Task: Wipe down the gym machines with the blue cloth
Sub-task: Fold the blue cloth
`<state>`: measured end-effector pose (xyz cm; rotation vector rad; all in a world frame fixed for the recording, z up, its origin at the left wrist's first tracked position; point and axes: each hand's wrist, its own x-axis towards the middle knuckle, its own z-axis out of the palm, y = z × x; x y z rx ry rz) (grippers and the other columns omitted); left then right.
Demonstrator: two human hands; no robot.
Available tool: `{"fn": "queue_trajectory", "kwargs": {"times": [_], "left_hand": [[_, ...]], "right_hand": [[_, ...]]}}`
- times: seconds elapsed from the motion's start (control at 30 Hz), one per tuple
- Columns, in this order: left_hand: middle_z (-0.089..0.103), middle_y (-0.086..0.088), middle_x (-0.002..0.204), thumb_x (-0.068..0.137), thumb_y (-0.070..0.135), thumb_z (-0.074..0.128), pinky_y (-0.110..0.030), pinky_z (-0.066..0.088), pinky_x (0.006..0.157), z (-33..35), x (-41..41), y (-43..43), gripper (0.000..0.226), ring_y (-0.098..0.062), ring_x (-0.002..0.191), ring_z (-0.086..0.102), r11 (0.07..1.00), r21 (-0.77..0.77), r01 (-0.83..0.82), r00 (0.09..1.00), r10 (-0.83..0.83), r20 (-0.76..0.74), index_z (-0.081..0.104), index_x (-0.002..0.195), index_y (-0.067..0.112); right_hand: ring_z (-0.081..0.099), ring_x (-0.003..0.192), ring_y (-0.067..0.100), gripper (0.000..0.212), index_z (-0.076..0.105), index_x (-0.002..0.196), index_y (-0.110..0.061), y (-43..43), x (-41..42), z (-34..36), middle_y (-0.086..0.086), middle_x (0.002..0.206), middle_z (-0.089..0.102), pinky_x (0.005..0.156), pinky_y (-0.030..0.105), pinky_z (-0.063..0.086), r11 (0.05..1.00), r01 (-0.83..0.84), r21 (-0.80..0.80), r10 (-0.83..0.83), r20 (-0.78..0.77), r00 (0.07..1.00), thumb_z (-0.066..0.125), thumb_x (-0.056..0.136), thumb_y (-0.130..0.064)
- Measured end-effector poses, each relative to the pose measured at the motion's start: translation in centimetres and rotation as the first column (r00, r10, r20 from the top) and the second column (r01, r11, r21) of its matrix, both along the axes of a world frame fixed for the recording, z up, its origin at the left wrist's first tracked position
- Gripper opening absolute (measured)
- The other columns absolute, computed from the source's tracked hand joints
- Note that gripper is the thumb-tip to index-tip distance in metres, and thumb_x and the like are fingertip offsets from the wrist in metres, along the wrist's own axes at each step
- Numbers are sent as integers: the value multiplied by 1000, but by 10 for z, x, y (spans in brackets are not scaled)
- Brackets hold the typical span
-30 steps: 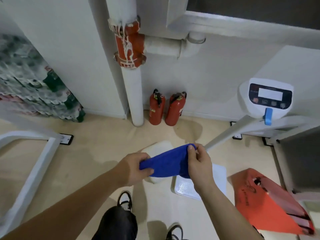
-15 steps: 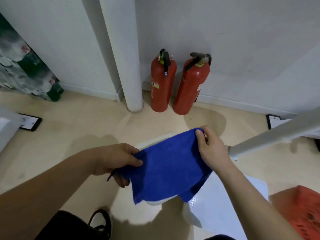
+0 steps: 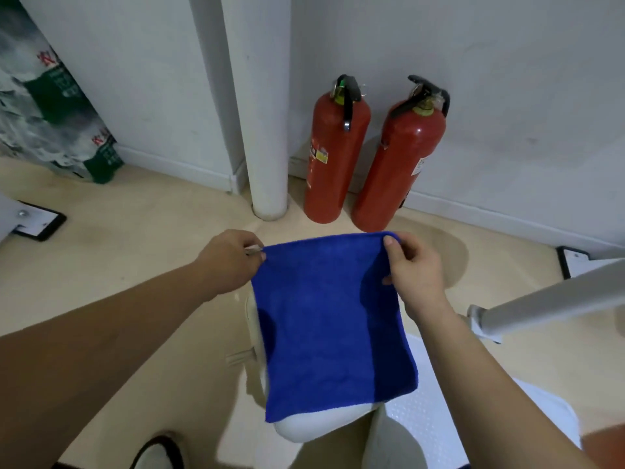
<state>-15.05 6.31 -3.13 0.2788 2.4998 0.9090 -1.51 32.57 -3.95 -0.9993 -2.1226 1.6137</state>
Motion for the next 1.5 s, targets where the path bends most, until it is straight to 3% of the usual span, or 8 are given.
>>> {"fn": "queue_trajectory", "kwargs": {"times": [0.17, 0.27, 0.57, 0.7, 0.83, 1.13, 1.33, 1.5], "left_hand": [[74, 0, 81, 95, 17, 68, -23, 54, 51, 41, 20, -7, 12, -19, 73, 69, 982, 94, 166, 984, -172, 55, 77, 88, 21], [74, 10, 79, 91, 21, 70, -26, 55, 64, 48, 35, -13, 12, -8, 75, 68, 904, 9, 426, 891, -422, 170, 78, 85, 28], [67, 28, 102, 82, 58, 72, -22, 54, 80, 19, 79, -3, 39, 2, 90, 64, 562, -221, 797, 586, -631, 509, 69, 117, 41], [63, 5, 84, 89, 70, 57, -35, 53, 71, -1, 74, 7, 46, -15, 79, 61, 709, -491, 506, 852, -500, 156, 60, 89, 24], [62, -4, 93, 85, 64, 69, -39, 60, 65, -26, 92, 8, 87, -20, 76, 66, 847, -454, 277, 952, -177, 251, 23, 139, 14], [57, -10, 137, 87, 51, 73, -38, 49, 100, -46, 60, -6, 98, -31, 121, 57, 925, -349, 151, 987, -119, 111, 15, 159, 20], [55, -4, 105, 75, 49, 76, -33, 48, 77, -35, 26, -33, 27, -24, 94, 55, 871, -444, 211, 978, -187, 98, 59, 80, 29], [65, -6, 93, 81, 24, 74, -31, 48, 65, -12, 18, -37, 14, -22, 83, 61, 988, -151, -45, 992, 62, 106, 64, 88, 17]], "right_hand": [[66, 79, 17, 28, 71, 78, -17, 15, 19, 8, 1, 79, 69, 73, 40, 60, 980, -143, -137, 144, -3, 990, 54, 93, 0], [64, 81, 21, 18, 73, 71, -7, 28, 35, 13, 12, 78, 67, 72, 41, 58, 927, -354, -128, 370, 138, 919, 56, 79, -4], [61, 85, 26, 54, 70, 101, -4, 36, 52, 17, 7, 89, 66, 92, 42, 53, 687, -710, -155, 510, 799, 319, 64, 67, -46], [63, 114, 19, 47, 67, 125, -22, 37, 54, -2, -1, 128, 67, 102, 37, 51, 817, -572, 71, 384, 674, 631, 64, 91, -54], [50, 129, 18, 86, 29, 160, -24, 22, 56, -25, -1, 155, 45, 104, 29, 43, 894, -429, -130, 424, 556, 715, 71, 91, -53], [65, 94, 20, 51, 45, 133, -27, -19, 48, -49, 0, 113, 63, 85, 41, 60, 948, -319, -13, 288, 469, 835, 72, 91, -40], [65, 82, 17, 18, 62, 83, -24, -22, 35, -36, 1, 104, 58, 74, 34, 58, 821, -568, 54, 415, 627, 659, 77, 80, -34], [66, 74, 22, 17, 56, 85, -11, -23, 25, -17, 6, 82, 67, 68, 39, 60, 901, -365, -233, 428, 356, 830, 69, 86, -21]]}}
